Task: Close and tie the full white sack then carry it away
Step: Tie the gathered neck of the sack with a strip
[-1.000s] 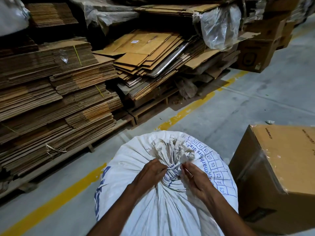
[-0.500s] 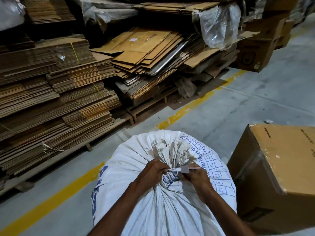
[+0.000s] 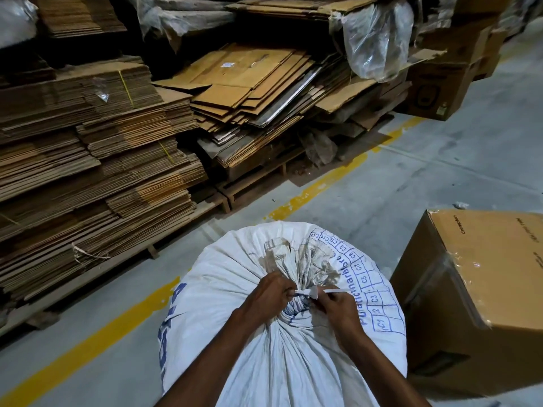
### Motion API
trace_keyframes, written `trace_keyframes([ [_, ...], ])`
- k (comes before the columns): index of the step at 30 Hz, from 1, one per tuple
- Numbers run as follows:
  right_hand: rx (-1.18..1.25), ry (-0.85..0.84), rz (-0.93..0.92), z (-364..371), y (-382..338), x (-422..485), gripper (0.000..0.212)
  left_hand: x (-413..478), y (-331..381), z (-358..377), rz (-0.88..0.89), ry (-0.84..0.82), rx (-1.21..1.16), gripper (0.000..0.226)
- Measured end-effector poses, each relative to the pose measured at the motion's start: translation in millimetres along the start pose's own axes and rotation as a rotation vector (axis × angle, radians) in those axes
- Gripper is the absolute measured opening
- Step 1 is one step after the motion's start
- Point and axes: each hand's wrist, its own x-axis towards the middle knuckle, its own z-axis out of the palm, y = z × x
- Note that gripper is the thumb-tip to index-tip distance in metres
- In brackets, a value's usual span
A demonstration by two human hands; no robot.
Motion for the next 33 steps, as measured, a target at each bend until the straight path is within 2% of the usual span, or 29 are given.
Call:
trace_keyframes([
  [3,-0.077,-0.005,-0.048,-5,19,10,0.073,0,5,0,0.008,-0.019,0.001,0.018],
  [4,-0.097,0.005,-0.046,-6,19,10,0.071,-1,5,1,0.007,-0.014,-0.011,0.018],
  [7,-0.091,0.041,-0.06,-5,7,1,0.047,-8,-1,12,-0.006,0.055,-0.088,0.016],
  [13,-0.102,0.009,-0.057,-5,15,6,0.056,-25,9,10,-0.015,0.172,-0.287,0.006],
  [18,-0.15,-0.046,-0.087,-4,15,0,0.044,-29,10,15,-0.136,0.258,-0.453,0.011],
  [22,-0.115,-0.099,-0.088,-2,6,-14,0.057,-25,2,25,-0.116,0.197,-0.352,0.009],
  [25,-0.103,-0.061,-0.099,-3,2,-19,0.065,-23,0,33,-0.065,0.167,-0.263,0.013],
  [29,-0.015,-0.12,-0.072,-7,3,-25,0.05,-22,-5,34,-0.061,0.04,-0.236,0.032],
  [33,0.061,-0.231,-0.097,-7,-13,-40,0.042,-29,-16,32,-0.066,-0.037,-0.19,0.032],
])
